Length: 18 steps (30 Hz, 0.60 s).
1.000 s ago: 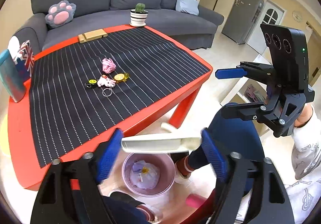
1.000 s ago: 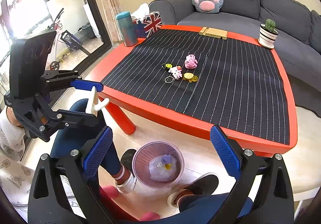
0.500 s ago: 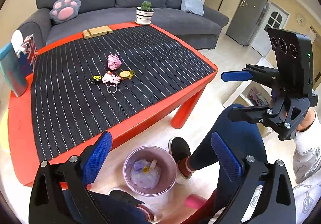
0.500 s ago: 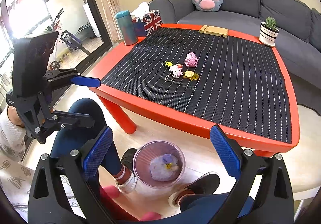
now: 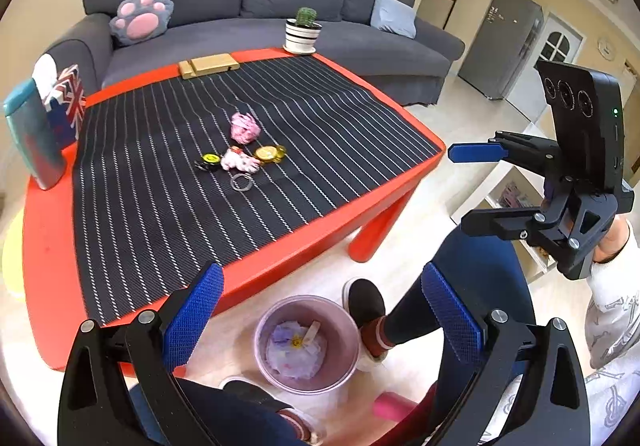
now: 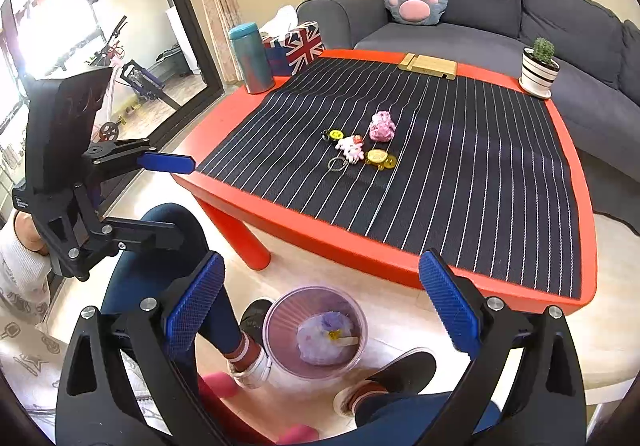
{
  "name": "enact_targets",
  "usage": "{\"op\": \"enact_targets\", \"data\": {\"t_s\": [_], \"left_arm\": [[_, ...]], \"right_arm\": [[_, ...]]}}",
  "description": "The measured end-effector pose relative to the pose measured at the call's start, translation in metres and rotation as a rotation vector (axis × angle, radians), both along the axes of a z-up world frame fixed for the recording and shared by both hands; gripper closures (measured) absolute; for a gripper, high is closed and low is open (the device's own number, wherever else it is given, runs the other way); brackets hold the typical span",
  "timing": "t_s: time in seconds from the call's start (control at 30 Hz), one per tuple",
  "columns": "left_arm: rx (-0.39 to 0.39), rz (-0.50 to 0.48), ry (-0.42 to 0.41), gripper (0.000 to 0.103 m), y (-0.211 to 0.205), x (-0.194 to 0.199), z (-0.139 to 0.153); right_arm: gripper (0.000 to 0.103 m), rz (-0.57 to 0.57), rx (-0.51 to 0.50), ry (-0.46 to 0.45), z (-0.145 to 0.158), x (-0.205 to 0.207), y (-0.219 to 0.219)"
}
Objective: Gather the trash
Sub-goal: 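Move the right gripper back to the orange turtle toy on the mat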
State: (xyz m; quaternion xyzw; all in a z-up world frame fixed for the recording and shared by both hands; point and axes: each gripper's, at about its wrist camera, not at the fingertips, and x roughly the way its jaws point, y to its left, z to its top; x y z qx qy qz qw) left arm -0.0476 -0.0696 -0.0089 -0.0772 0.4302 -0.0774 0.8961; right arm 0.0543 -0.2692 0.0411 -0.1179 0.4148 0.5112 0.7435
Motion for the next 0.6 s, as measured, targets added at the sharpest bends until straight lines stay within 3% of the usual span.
{"op": "enact_targets", "data": {"t_s": [0.6], "left_arm": [[0.003, 0.074, -0.017, 0.008, 0.050, 0.035, 0.005]], "right_arm": [[0.007, 0.138, -0.078, -0.096, 0.007, 0.064, 0.071]]}}
